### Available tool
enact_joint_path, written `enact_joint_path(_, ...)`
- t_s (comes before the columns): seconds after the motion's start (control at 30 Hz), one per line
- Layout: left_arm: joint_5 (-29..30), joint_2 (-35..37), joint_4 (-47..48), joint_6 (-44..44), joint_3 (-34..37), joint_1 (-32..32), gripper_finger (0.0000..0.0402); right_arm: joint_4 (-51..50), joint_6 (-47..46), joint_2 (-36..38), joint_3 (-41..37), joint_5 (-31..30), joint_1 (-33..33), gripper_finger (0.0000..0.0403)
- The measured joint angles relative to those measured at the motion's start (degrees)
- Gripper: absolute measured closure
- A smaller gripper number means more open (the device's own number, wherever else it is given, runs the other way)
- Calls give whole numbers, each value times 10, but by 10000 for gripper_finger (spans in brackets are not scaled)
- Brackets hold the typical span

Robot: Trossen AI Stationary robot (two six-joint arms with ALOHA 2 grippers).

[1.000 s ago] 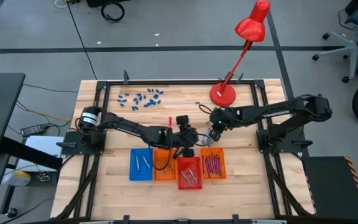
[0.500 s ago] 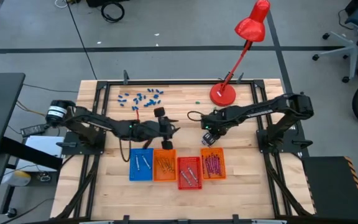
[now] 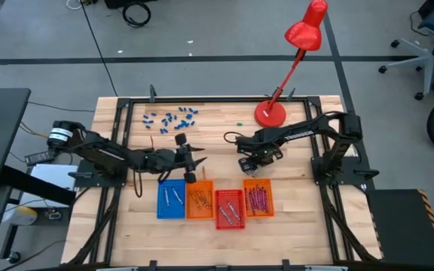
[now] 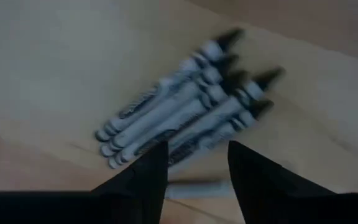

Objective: Sort crayons
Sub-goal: Put the black crayon into the blue bin

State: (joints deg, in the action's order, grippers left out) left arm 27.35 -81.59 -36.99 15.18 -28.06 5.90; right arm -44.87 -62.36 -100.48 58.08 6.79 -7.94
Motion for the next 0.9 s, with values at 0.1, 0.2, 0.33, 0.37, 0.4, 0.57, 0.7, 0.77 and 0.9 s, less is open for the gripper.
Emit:
enact_joint_path(0.1,-15,0,-24,-25,16,10,237,-4,-33,-6,7,3,0,224)
enact_joint_path(0.2,-61,0,-44,-56,24,29,237,-9,-50,-6,15,-10,4,225)
enact_joint_path(0.33,-67,0,-42,-61,24,52,237,-19,-52,5,32,-12,4,226)
enact_joint_path(0.37,-66,0,-37,-61,24,58,237,-27,-53,7,37,-12,4,226)
enact_joint_path(0.4,-67,0,-30,-61,24,63,237,-38,-56,9,42,-10,6,226)
enact_joint_path(0.57,-67,-1,-11,-54,24,87,237,-174,-57,23,59,-19,37,226)
enact_joint_path(0.7,-67,-1,-7,-53,24,91,237,-292,-71,38,57,-4,56,226)
enact_joint_path(0.77,-67,-1,-7,-53,24,91,237,-299,-83,45,58,3,63,227)
enact_joint_path(0.9,-67,-1,-4,-45,24,91,237,-303,-86,46,54,29,75,227)
